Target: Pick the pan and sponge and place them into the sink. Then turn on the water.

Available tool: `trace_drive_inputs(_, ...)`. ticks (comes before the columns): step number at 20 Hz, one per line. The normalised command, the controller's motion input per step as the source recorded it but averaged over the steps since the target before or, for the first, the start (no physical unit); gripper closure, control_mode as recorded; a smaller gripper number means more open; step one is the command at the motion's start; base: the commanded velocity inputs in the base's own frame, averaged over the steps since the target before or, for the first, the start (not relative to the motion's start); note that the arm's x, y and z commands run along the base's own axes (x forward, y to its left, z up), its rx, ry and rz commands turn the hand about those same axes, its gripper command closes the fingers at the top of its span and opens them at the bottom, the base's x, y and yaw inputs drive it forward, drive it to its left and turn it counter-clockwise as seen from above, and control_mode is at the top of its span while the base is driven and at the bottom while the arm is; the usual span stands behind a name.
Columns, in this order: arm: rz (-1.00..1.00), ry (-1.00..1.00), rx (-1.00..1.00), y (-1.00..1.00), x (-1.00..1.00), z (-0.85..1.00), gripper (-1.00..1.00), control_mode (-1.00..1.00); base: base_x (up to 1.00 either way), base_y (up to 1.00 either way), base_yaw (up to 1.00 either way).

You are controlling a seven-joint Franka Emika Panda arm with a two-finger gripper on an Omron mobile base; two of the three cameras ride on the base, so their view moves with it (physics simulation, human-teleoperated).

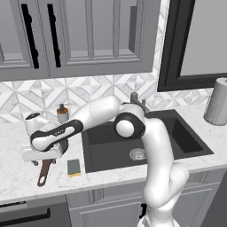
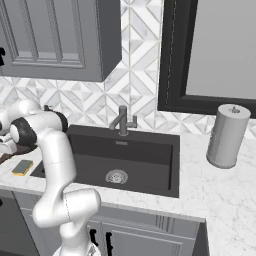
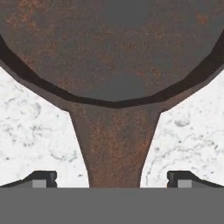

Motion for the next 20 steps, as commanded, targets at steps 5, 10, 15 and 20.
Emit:
trace_drive_inputs(5,-0.02,0.0,0.0,0.0,0.1,-0.23,-1.0,-1.0,0.0,0.0,0.0)
trace_drive_inputs(10,-0.01,0.0,0.0,0.0,0.04,-0.21,-1.0,-1.0,0.0,0.0,0.0)
trace_drive_inputs(15,0.0,0.0,0.0,0.0,0.0,-0.06,1.0,-1.0,0.0,0.0,0.0)
trace_drive_inputs(20,0.0,0.0,0.0,0.0,0.0,-0.03,1.0,-1.0,0.0,0.0,0.0)
